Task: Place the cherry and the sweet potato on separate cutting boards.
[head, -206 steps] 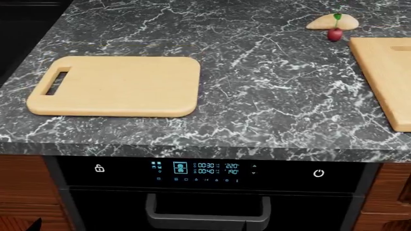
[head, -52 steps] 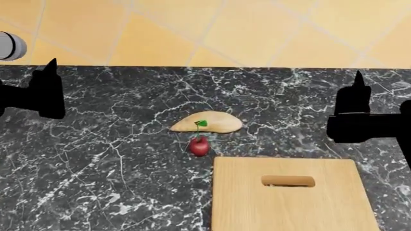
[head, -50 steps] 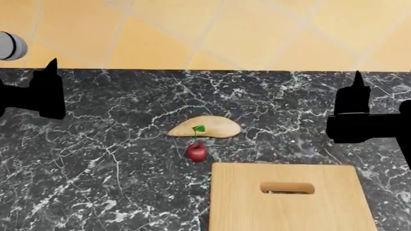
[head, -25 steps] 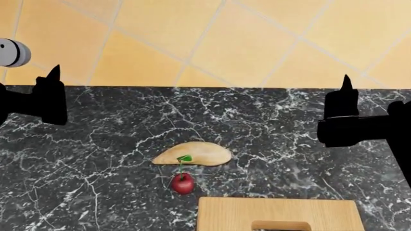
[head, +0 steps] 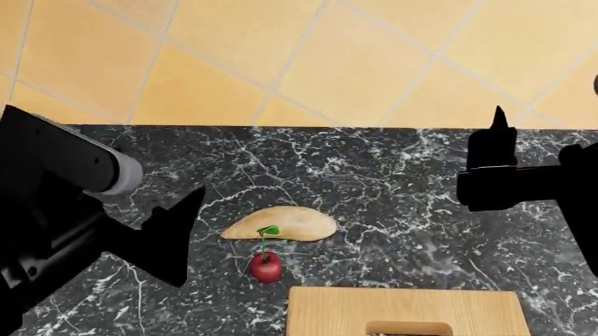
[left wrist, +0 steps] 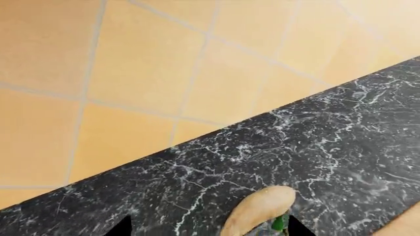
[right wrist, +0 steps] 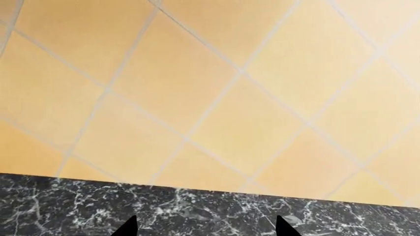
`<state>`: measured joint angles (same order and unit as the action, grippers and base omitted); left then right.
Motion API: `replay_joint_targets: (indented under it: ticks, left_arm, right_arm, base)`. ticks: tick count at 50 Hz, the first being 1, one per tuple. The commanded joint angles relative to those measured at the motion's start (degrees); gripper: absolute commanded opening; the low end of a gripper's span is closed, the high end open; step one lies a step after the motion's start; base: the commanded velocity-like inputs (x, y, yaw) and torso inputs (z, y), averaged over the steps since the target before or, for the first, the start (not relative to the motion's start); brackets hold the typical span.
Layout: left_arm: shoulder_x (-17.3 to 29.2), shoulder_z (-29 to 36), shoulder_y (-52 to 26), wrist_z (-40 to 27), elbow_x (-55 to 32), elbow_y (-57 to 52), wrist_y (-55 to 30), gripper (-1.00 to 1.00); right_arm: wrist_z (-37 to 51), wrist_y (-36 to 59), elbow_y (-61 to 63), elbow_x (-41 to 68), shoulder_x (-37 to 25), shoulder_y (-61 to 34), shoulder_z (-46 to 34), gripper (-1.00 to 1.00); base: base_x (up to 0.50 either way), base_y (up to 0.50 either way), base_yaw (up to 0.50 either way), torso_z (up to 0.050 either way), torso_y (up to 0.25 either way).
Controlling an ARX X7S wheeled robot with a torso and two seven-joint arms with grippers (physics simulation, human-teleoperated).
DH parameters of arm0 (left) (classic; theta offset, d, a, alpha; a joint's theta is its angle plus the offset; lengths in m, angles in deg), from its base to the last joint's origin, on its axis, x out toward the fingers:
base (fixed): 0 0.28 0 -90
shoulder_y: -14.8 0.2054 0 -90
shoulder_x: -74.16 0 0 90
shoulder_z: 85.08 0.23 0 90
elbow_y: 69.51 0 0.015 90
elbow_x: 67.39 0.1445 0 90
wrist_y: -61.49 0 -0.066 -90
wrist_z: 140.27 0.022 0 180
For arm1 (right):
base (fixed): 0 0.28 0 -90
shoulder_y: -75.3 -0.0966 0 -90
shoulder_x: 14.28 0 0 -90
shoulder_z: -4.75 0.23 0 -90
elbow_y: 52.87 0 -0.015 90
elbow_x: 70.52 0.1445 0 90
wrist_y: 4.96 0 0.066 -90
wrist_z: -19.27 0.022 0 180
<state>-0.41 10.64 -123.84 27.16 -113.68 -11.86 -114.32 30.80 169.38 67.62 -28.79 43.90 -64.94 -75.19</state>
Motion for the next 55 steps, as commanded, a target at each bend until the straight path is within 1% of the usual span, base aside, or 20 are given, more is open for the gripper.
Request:
replay_joint_targets:
  ticks: [1, 6, 9, 10, 12, 17, 21, 25, 31, 35, 44, 55]
  left_arm:
    - [1.61, 3.61, 4.8, 0.52, -8.13, -2.92, 3.13, 1.0]
    - [1.41, 1.12, 3.8, -0.69, -11.64, -3.48, -0.03, 1.0]
    - [1.42, 2.65, 4.94, -0.59, -11.93, -4.18, 0.4, 1.0]
    - [1.91, 4.26, 5.75, 0.1, -11.23, -4.34, 1.51, 1.0]
    - [3.54, 8.23, 6.77, 2.22, -8.01, -3.17, 5.22, 1.0]
    - [3.82, 11.71, 6.04, 3.36, -3.42, 2.12, 9.52, 1.0]
    - [2.31, 12.96, 4.47, 3.45, -1.98, 5.28, 10.97, 1.0]
    - [1.18, 16.96, 5.14, 5.54, 2.52, 10.8, 17.3, 1.0]
    - [-1.09, 18.7, 2.5, 7.55, 4.1, 18.14, 19.54, 1.0]
    - [-1.6, 20.74, 1.61, 9.6, 4.61, 20.46, 20.67, 1.0]
    - [-3.82, 22.23, -0.07, 9.94, 5.61, 24.18, 22.08, 1.0]
    - [-5.45, 23.97, -0.8, 10.36, 7.02, 27.91, 24.4, 1.0]
  right_arm:
    - [-1.43, -0.16, 0.14, 0.65, 0.62, 0.9, 0.96, 1.0]
    - [-1.41, -1.16, -1.06, 0.31, 0.45, 0.96, 0.18, 1.0]
    - [-1.23, -0.94, -0.96, 0.59, 0.56, 1.09, 0.13, 1.0]
    - [-1.18, -0.75, -0.86, 0.76, 0.53, 1.04, 0.27, 1.0]
    - [-1.14, -0.93, -1.02, 0.84, 0.49, 1.18, 0.5, 1.0]
    - [-0.9, -1.11, -1.02, 1.04, 0.55, 1.26, 0.36, 1.0]
    - [-0.81, -1.51, -1.25, 1.13, 0.61, 1.34, 0.18, 1.0]
    - [-0.73, -1.69, -0.87, 1.5, 0.84, 2.02, 0.21, 1.0]
    - [-0.77, -1.13, -1.07, 2.66, 0.98, 2.4, 2.05, 1.0]
    - [-0.84, -1.64, -0.98, 2.74, 0.41, 3.74, 2.72, 1.0]
    - [-0.59, -1.69, -0.84, 3.45, 0.09, 4.8, 3.67, 1.0]
    - [-0.56, -2.41, -0.93, 4.1, -0.28, 6.17, 4.18, 1.0]
  base:
    - [0.0, 0.0, 0.0, 0.0, 0.0]
    - [0.0, 0.0, 0.0, 0.0, 0.0]
    - [0.0, 0.0, 0.0, 0.0, 0.0]
    - [0.0, 0.0, 0.0, 0.0, 0.0]
    - [0.0, 0.0, 0.0, 0.0, 0.0]
    - [0.0, 0.0, 0.0, 0.0, 0.0]
    - [0.0, 0.0, 0.0, 0.0, 0.0]
    - [0.0, 0.0, 0.0, 0.0, 0.0]
    - [0.0, 0.0, 0.0, 0.0, 0.0]
    - [0.0, 0.0, 0.0, 0.0, 0.0]
    - [0.0, 0.0, 0.0, 0.0, 0.0]
    - [0.0, 0.0, 0.0, 0.0, 0.0]
